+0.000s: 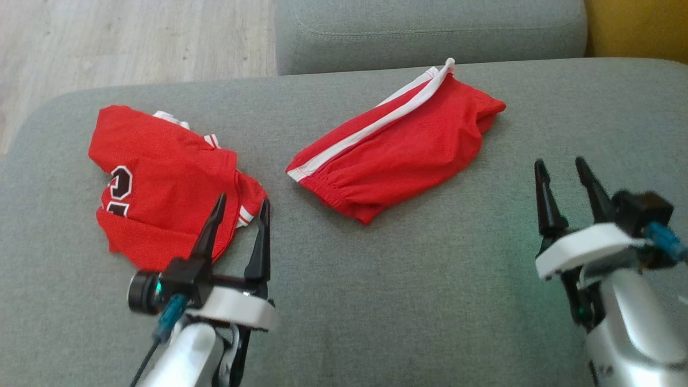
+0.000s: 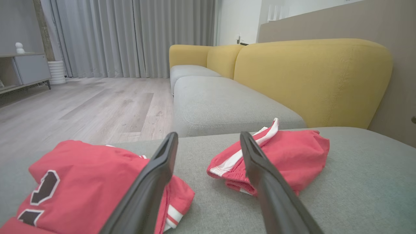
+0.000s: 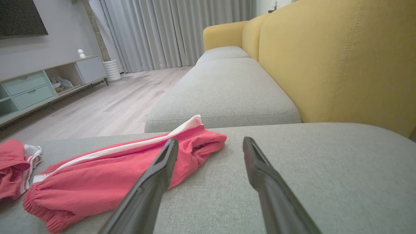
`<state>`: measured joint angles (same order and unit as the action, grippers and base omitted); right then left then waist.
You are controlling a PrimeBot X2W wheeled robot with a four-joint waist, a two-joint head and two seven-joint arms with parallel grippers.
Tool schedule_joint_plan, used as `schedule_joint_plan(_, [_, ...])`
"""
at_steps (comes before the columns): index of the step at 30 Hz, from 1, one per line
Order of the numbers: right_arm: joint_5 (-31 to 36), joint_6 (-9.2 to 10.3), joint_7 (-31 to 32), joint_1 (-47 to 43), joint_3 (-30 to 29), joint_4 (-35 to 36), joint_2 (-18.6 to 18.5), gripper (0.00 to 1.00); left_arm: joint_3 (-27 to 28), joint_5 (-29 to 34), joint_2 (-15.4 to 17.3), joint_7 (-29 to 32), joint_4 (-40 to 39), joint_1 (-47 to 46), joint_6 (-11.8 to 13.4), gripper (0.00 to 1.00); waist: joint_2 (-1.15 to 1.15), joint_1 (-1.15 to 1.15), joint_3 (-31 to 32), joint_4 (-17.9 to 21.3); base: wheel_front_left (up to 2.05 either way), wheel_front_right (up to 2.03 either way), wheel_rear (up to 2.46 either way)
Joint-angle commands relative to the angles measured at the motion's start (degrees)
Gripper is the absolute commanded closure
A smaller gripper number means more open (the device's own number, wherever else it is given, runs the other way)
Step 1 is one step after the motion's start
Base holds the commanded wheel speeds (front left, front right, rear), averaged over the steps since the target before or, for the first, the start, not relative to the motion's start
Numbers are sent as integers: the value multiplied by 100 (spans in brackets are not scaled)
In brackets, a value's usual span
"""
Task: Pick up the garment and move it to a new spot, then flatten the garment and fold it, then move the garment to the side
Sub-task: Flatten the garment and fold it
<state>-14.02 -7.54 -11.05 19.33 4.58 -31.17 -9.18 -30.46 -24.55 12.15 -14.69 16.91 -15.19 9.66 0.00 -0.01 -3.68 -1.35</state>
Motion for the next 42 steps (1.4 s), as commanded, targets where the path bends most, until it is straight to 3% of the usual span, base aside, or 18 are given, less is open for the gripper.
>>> schedule_joint_plan(1, [46,5,51,-31,10,410,104,0,357,51,4,-30,-249,-55,44,0,0,1,-13,27,0,0,0])
schedule_joint_plan(9, [325,5,438,-399,-320,1296,285,0,729,269,-198,-30,-372,39,-173,0,0,1,-238,-33,0,0,0])
schedule_joint_plan(17, [672,5,1273,727,-500,1575,21,0,829,496,-378,-30,-373,-405,-460,0,0,1,-942,-409,0,0,0])
schedule_joint_plan(23, [845,5,2084,2009,-867,508,-112,0,863,609,-537,-30,-297,-696,-668,0,0,1,-1506,-777,0,0,0])
schedule_joint_plan(30, [1119,5,2584,2970,-1256,-882,-373,0,842,720,-715,-30,-205,-920,-870,0,0,1,-1872,-1181,0,0,0])
schedule_joint_plan(34, [1365,5,2819,3339,-1490,-1664,-551,0,824,779,-805,-30,-148,-1022,-974,0,0,1,-1986,-1382,0,0,0])
schedule_joint_plan(42, [1670,5,2990,3605,-1390,-2662,-670,0,930,835,-888,-30,-156,-1056,-1037,0,0,1,-2070,-1481,0,0,0])
